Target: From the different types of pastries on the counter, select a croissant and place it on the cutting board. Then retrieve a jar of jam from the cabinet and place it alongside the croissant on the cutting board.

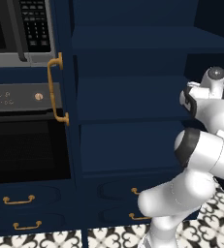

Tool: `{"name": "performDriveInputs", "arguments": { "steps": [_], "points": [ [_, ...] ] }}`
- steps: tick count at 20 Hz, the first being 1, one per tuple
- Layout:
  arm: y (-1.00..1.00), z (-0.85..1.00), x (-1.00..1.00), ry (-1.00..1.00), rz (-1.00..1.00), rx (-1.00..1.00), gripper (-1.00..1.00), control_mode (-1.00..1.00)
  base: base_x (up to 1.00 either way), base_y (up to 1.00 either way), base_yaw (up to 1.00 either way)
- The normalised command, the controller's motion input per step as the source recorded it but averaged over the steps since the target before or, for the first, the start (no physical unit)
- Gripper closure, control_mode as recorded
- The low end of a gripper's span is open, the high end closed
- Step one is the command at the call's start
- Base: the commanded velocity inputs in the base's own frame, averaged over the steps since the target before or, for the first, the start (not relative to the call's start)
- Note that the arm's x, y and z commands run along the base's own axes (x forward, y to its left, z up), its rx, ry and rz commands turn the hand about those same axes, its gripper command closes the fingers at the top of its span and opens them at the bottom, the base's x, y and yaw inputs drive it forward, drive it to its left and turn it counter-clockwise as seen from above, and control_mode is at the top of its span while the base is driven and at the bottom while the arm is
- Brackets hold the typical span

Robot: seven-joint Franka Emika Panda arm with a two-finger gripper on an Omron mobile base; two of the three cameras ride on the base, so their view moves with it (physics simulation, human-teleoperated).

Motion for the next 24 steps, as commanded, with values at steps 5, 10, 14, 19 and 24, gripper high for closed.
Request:
{"name": "performDriveInputs", "arguments": {
  "steps": [5, 10, 14, 19, 24],
  "points": [
    [-0.29, -0.23, 0.00, -0.02, 0.00, 0.00, -1.00, -1.00, 0.00, 0.00, 0.00],
    [-0.05, -0.24, 0.00, -0.01, 0.00, 0.00, -1.00, -1.00, 0.00, 0.00, 0.00],
    [0.00, -0.07, 0.03, -0.04, 0.03, 0.00, -1.00, -1.00, 0.00, 0.00, 0.00],
    [-0.01, -0.08, 0.12, -0.03, 0.04, 0.00, -1.00, -1.00, 0.00, 0.00, 0.00],
    [-0.12, -0.10, 0.22, -0.02, 0.05, 0.00, -1.00, -1.00, 0.00, 0.00, 0.00]
  ]
}}
